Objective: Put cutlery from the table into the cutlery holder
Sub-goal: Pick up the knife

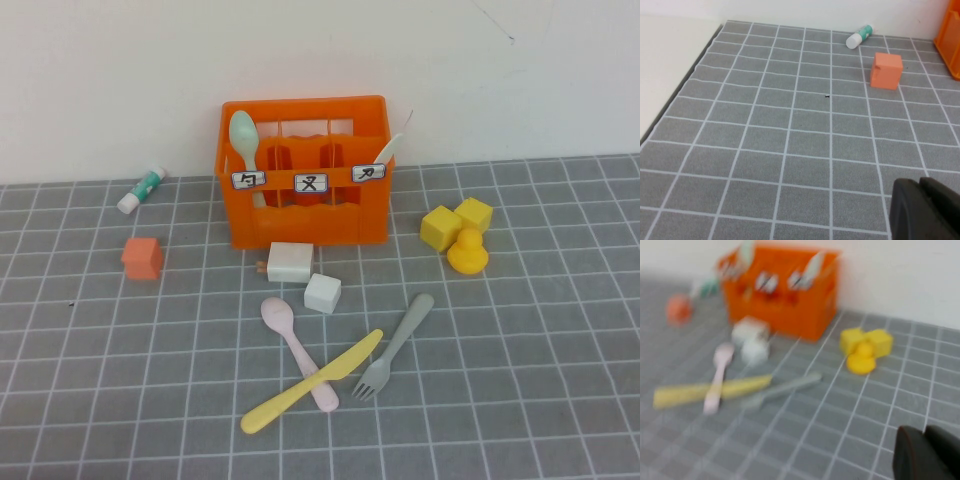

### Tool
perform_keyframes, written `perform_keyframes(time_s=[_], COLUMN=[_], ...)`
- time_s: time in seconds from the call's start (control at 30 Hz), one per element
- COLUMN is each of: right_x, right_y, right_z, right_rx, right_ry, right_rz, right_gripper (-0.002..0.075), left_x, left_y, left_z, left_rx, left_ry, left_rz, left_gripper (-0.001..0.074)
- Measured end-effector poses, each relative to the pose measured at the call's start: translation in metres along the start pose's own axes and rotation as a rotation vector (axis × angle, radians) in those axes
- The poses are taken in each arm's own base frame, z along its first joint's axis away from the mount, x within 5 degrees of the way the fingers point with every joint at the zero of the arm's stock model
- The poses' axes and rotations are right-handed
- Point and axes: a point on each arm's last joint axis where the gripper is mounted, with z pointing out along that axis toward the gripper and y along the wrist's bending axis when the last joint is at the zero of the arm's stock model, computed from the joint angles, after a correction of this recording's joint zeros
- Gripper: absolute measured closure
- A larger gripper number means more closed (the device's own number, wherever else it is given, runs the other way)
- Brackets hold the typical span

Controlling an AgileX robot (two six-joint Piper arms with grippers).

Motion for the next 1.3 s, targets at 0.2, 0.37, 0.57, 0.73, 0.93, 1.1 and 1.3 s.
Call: perform_keyframes(time_s=[0.2,0.37,0.57,0.73,0.93,1.1,1.3], right_x=[-0.052,-0.088,-0.124,-0.155,-0.161,-0.142,-0.111], right_y=[-0.003,-0.014,-0.028,-0.02,0.012,0.043,0.083], right_z=[0.013,0.042,0.087,0.121,0.18,0.232,0.285], right_rx=[-0.175,-0.347,-0.503,-0.587,-0.68,-0.723,-0.812], right_ry=[0.183,0.284,0.302,0.283,0.388,0.533,0.632], right_rz=[-0.318,-0.482,-0.555,-0.686,-0.905,-1.02,-1.063], right_gripper=[0.0696,0.0696,0.0696,0.0696,0.0696,0.0696,0.0696], left_x=[0.0,0.0,0.0,0.0,0.0,0.0,0.0], left_y=[0.0,0.0,0.0,0.0,0.0,0.0,0.0], left_z=[0.0,0.0,0.0,0.0,0.0,0.0,0.0], left_rx=[0.0,-0.001,-0.001,-0.001,-0.001,-0.001,-0.001], left_ry=[0.002,0.002,0.002,0.002,0.002,0.002,0.002], left_rz=[0.0,-0.002,-0.001,-0.001,-0.001,-0.001,-0.001], left_gripper=[0.0736,0.0736,0.0736,0.0736,0.0736,0.0736,0.0736])
